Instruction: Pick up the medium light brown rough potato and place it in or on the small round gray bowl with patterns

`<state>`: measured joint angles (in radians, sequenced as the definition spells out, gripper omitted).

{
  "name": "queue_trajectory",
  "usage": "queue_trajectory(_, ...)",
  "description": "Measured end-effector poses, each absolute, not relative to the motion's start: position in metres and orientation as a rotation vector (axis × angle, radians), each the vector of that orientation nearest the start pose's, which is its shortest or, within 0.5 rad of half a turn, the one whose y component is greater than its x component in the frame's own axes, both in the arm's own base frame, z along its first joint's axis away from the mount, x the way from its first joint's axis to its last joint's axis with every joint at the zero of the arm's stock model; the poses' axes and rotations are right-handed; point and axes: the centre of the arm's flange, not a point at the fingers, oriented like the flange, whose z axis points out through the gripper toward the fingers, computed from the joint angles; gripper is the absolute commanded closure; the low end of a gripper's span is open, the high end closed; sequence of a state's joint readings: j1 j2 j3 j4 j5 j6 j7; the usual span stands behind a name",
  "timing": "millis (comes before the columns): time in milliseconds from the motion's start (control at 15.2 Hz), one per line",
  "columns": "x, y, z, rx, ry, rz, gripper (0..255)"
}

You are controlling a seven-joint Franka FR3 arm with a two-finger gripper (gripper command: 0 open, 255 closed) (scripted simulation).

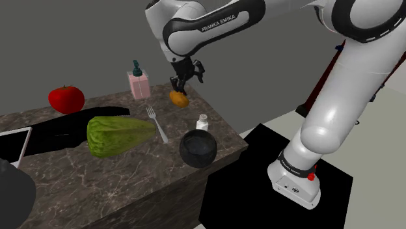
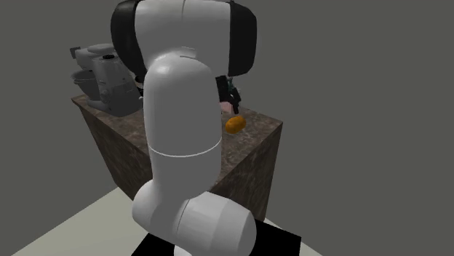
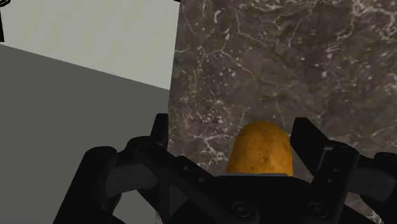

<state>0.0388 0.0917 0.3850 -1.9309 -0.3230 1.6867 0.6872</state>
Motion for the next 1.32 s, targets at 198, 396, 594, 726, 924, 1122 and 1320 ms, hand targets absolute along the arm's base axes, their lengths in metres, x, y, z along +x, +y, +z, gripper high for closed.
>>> queue_trajectory(198, 0.539, 0.211, 0.393, -3.584, 0.309, 0.252, 0)
queue_trajectory(396, 0.569, 0.231, 0.363, -3.640, 0.321, 0.270, 0)
queue_trajectory(594, 0.582, 0.239, 0.339, -3.673, 0.328, 0.282, 0)
queue_trajectory(726, 0.582, 0.236, 0.328, -3.677, 0.330, 0.283, 0)
queue_trajectory(924, 0.580, 0.227, 0.314, -3.679, 0.331, 0.283, 0)
queue_trajectory(1122, 0.578, 0.224, 0.308, -3.679, 0.330, 0.282, 0)
queue_trajectory(1320, 0.578, 0.223, 0.307, -3.679, 0.330, 0.282, 0)
